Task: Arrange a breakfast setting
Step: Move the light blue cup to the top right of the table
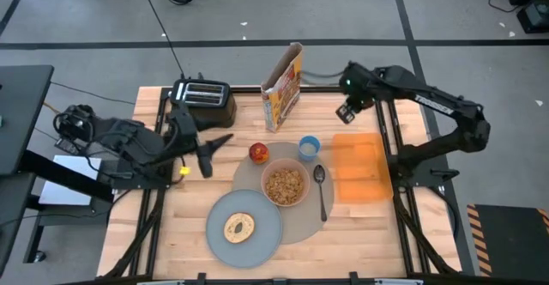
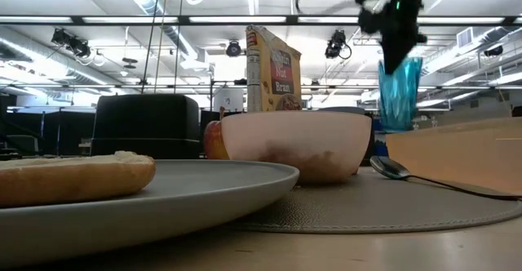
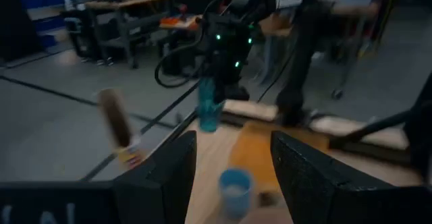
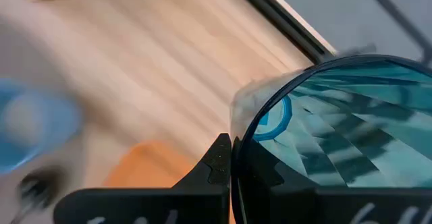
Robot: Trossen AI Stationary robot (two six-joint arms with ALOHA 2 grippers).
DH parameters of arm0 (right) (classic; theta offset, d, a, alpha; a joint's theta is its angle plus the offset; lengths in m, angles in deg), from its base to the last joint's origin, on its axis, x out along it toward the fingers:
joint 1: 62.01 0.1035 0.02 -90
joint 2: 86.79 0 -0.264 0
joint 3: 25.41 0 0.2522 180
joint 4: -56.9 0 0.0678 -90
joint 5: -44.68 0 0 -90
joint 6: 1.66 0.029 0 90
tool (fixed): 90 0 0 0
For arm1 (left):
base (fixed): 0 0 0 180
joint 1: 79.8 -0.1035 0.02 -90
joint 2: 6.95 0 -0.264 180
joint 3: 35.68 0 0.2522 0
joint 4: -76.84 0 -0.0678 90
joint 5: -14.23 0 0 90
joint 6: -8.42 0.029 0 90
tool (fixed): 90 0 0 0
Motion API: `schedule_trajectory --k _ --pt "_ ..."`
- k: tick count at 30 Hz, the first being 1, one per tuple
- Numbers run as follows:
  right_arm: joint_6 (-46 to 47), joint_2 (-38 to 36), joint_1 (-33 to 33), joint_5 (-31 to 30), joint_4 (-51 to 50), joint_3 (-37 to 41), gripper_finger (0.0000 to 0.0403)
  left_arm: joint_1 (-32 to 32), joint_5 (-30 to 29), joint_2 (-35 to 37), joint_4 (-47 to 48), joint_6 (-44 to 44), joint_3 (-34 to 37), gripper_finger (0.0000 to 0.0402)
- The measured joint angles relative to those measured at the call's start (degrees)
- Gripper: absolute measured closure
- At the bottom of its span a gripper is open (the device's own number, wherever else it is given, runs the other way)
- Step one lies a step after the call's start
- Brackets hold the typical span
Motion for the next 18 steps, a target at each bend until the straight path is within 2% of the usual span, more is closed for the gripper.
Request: schedule_trajectory --k 3,7,12,18 --pt "-0.71 1.34 -7.61 0.76 3.52 3.82 0.0387 -0.32 -0.02 2.99 6.59 -0.61 0.0 0.0205" --pt "-1.54 4.34 -14.44 0.91 7.2 5.71 0.0387 -0.3 1.52 6.11 11.65 -1.03 0.0 0.0205" --pt "-2.6 8.21 -20.25 1.52 12.37 5.78 0.0387 -0.27 3.24 8.74 13.83 -0.88 -0.02 0.0205" --pt "-0.18 11.95 -25.25 3.88 14.09 5.78 0.0387 -0.21 3.73 9.85 16.08 -0.14 0.0 0.0205"
